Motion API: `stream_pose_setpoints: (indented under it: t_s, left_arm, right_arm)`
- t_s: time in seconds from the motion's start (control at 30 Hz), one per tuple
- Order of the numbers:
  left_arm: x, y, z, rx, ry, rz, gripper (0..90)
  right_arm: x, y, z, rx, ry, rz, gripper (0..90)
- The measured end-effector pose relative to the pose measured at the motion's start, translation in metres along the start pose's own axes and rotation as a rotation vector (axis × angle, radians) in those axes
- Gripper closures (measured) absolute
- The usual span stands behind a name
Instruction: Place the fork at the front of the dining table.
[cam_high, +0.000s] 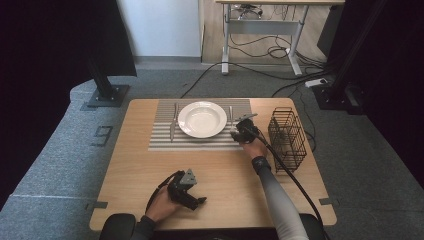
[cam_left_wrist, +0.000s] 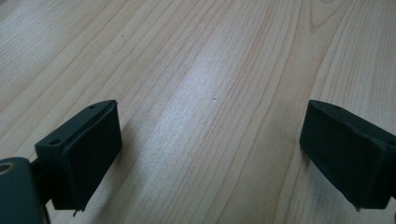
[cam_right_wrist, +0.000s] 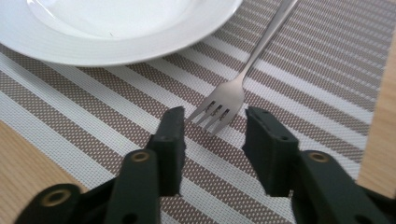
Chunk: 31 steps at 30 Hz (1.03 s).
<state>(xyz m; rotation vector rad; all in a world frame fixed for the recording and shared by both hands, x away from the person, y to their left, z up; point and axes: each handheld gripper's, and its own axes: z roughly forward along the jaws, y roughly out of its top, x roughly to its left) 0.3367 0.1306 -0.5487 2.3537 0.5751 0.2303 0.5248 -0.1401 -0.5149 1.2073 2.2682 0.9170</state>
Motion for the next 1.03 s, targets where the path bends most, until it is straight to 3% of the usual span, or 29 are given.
stream_pose_setpoints:
  t_s: [0.17,0.33,0.5,0.63,0.8,0.87,1.03]
  left_arm:
    - [0.000,0.000,0.000,0.000,0.000,-0.001,5.5]
    - [-0.001,0.000,0.000,-0.003,0.002,0.001,5.5]
    - [-0.001,0.000,0.000,-0.002,0.002,0.002,5.8]
    - [-0.001,0.000,-0.001,-0.003,0.003,0.002,5.9]
    - [-0.001,0.000,0.000,-0.003,0.002,0.001,6.0]
    - [-0.001,0.000,0.000,-0.003,0.002,0.000,6.0]
    - [-0.001,0.000,0.000,-0.002,-0.001,0.000,6.0]
  right_arm:
    - [0.006,0.001,-0.014,-0.051,0.006,-0.010,27.7]
    - [0.014,-0.002,-0.031,-0.074,0.042,-0.007,13.4]
    - [0.027,-0.011,-0.055,-0.110,0.009,-0.039,7.6]
    - [0.037,-0.023,-0.073,-0.121,0.026,-0.049,6.5]
    - [0.046,-0.047,-0.088,-0.110,0.046,-0.048,6.4]
    - [0.055,-0.073,-0.094,-0.094,0.057,-0.063,6.5]
    - [0.059,-0.100,-0.097,-0.074,0.053,-0.077,6.5]
